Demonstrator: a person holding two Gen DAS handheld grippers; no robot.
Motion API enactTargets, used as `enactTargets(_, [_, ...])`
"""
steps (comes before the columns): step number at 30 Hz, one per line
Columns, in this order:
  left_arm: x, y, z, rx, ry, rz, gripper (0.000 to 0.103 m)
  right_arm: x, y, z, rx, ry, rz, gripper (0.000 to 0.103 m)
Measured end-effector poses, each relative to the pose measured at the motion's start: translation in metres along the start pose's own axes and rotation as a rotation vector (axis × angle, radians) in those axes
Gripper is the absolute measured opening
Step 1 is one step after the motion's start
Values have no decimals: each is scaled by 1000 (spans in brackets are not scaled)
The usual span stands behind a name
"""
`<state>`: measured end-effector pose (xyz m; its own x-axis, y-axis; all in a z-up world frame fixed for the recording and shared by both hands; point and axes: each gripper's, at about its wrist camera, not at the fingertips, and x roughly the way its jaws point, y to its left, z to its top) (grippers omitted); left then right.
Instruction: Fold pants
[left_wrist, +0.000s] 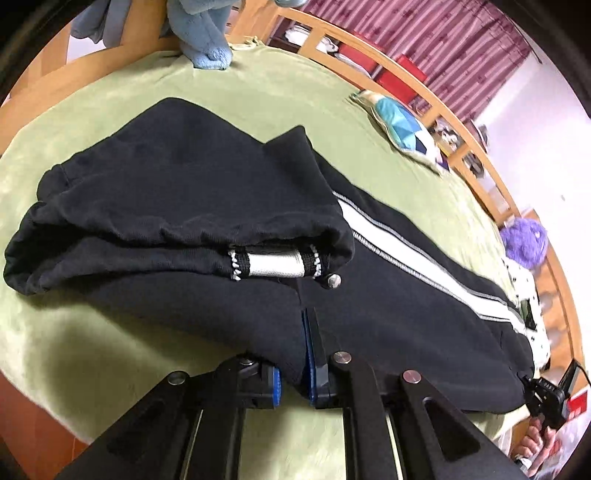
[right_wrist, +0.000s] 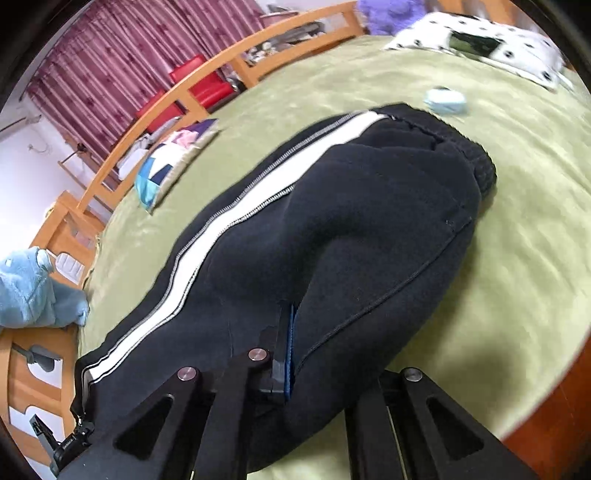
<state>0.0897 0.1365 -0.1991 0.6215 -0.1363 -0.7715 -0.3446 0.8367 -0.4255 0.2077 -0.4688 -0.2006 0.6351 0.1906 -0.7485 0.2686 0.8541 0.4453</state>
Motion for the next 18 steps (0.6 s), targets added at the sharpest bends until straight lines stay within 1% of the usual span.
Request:
enactTargets(1, [0, 3, -1, -3, 13, -1, 13, -3, -3, -7, -8, 12, -19, 12])
enactTargets(3, [-3, 6, -4, -4, 49, 17, 18, -8, -2, -19, -40, 45, -53, 25])
enactTargets(5, [-14, 4, -12, 20, 43, 31, 21, -21, 2, -32, -83, 45, -94, 26])
enactTargets(7, [-28, 0, -17, 66, 14, 42, 23, -40, 12, -44, -148, 16, -126, 30])
enactTargets(8, [-35, -1, -20, 82, 1, 50, 25, -52, 19, -52, -180, -4, -140, 30])
enactTargets(9, [-41, -3, -22, 96, -15, 60, 25, -59, 22, -56, -190, -19, -140, 31])
enactTargets(10, [-47, -5, -22, 108, -31, 64, 25, -71, 30, -62, -201, -44, -125, 32])
enactTargets(13, [-61, -8, -21, 125, -76, 59, 25, -92, 49, -75, -211, -69, -59, 34])
enactTargets(14, [-63, -8, -20, 128, -81, 50, 25, -94, 58, -74, -215, -76, -48, 34])
enactTargets(17, [-70, -7, -19, 127, -87, 32, 25, -101, 88, -79, -241, -102, -12, 41])
enactTargets(18, [-72, -6, -17, 126, -89, 25, 25, -104, 94, -83, -246, -108, 0, 41])
